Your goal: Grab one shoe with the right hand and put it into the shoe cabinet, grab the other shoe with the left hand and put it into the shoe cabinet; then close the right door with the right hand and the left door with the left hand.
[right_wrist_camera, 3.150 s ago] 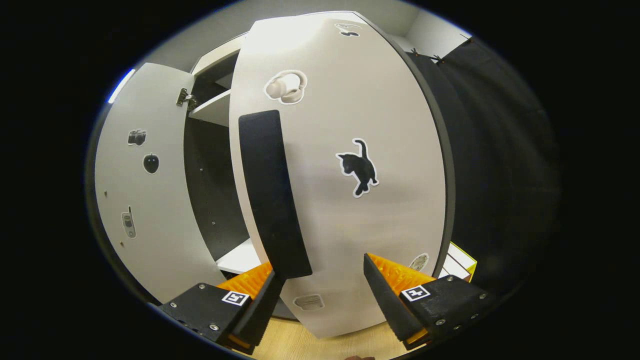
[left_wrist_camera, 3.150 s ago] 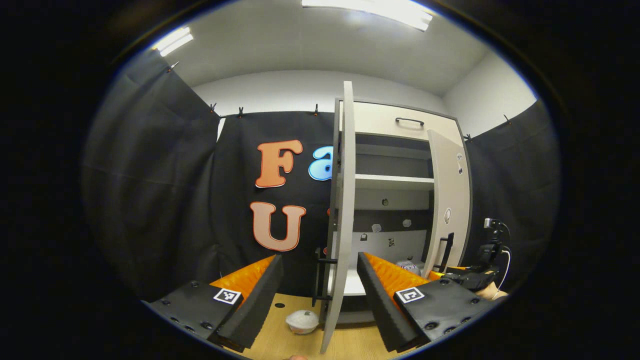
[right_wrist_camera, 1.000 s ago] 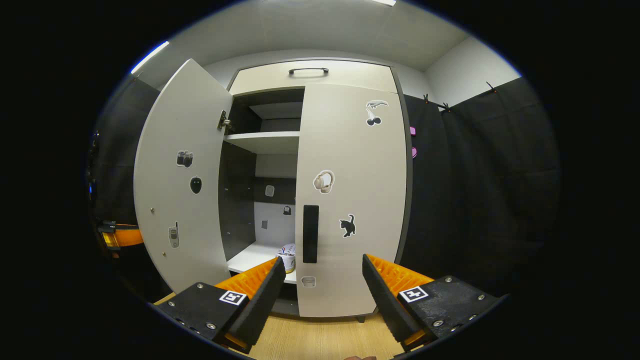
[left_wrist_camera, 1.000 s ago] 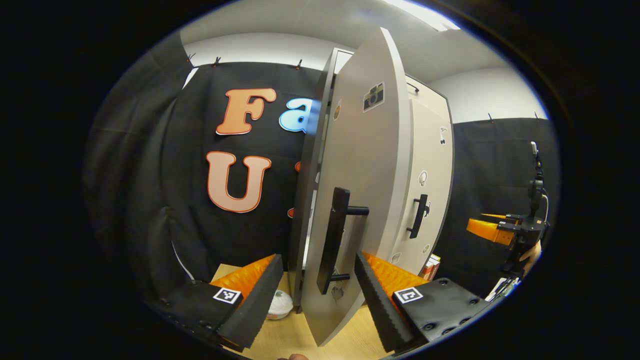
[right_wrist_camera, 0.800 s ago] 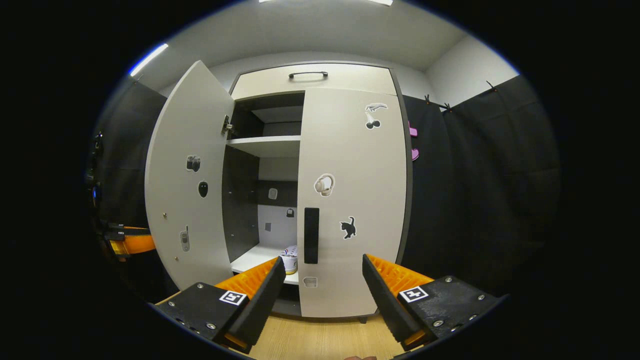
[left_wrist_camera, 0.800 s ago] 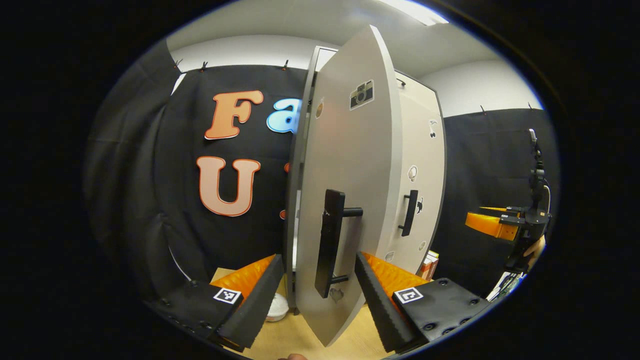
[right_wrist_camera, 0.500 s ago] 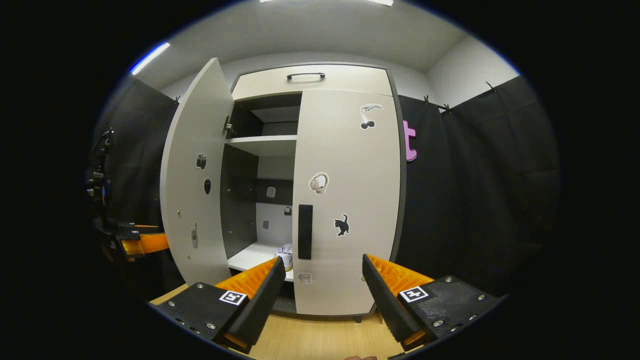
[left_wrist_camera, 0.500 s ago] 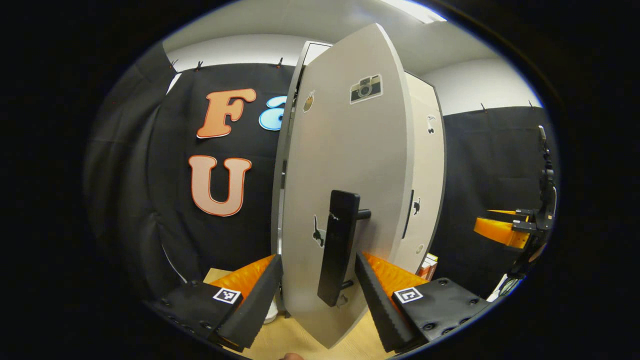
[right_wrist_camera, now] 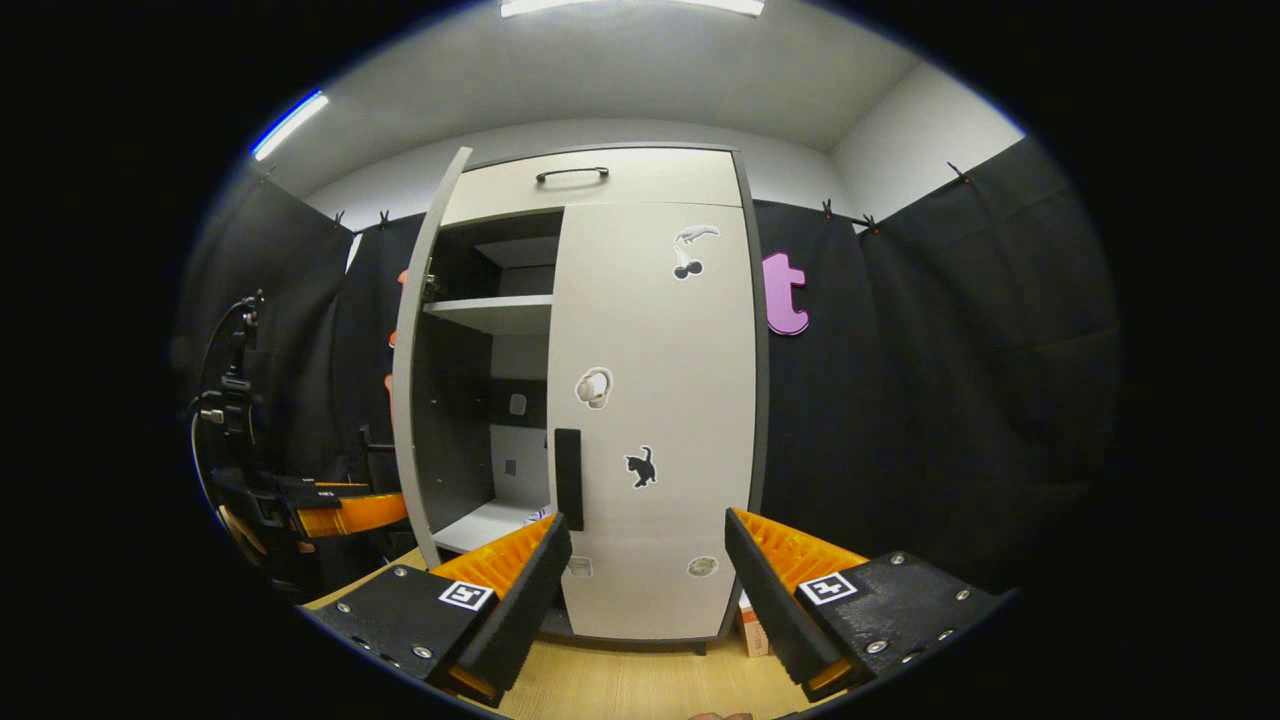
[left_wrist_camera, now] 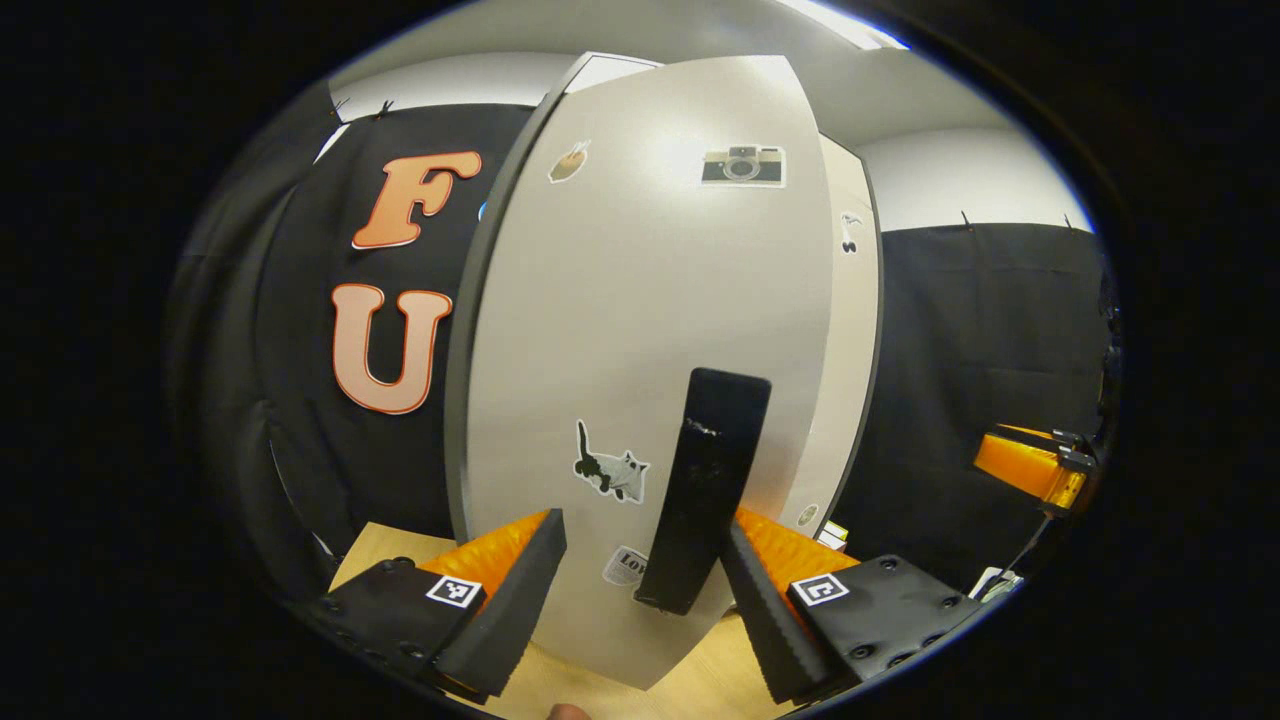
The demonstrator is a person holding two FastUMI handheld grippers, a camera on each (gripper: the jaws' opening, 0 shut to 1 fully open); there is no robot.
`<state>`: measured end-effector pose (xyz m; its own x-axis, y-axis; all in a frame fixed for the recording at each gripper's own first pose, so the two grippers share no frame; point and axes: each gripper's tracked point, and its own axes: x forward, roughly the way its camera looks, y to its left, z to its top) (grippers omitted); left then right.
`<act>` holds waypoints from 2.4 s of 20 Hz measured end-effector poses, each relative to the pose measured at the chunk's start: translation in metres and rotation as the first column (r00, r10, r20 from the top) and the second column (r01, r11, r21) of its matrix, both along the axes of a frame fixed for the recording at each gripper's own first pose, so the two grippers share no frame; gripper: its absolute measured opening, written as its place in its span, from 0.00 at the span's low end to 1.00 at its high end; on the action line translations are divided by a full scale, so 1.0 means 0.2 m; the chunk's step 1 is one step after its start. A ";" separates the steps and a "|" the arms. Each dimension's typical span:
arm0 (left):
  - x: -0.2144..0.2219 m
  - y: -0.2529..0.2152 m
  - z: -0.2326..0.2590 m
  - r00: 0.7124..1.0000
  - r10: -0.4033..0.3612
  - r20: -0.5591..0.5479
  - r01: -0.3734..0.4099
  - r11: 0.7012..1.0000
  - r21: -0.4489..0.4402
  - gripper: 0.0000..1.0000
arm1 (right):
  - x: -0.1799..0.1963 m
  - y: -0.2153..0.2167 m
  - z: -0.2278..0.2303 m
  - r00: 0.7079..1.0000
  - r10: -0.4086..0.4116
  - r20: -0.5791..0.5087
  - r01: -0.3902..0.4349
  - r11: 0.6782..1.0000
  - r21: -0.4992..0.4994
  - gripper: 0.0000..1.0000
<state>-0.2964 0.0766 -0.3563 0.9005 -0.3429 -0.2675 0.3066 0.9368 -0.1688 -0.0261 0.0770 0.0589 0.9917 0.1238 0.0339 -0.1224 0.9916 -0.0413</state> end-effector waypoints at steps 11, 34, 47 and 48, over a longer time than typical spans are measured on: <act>0.27 -0.22 -0.05 0.991 0.122 0.053 -0.127 0.986 0.110 0.98 | 0.12 -0.21 -0.13 0.998 -0.046 -0.039 0.045 0.999 -0.021 0.99; -0.54 0.74 0.86 0.884 0.394 0.251 -0.440 0.884 0.161 0.99 | 0.26 -0.41 0.20 0.999 -0.043 0.016 0.043 0.999 -0.011 0.95; -0.88 1.36 1.11 0.771 0.549 0.324 -0.601 0.795 0.085 0.95 | 0.18 -0.24 0.26 0.996 -0.082 0.017 0.083 0.995 -0.060 0.95; -0.88 1.38 1.12 0.778 0.539 0.322 -0.589 0.805 0.075 0.96 | 0.17 -0.21 0.26 0.997 -0.080 0.014 0.081 0.995 -0.056 0.95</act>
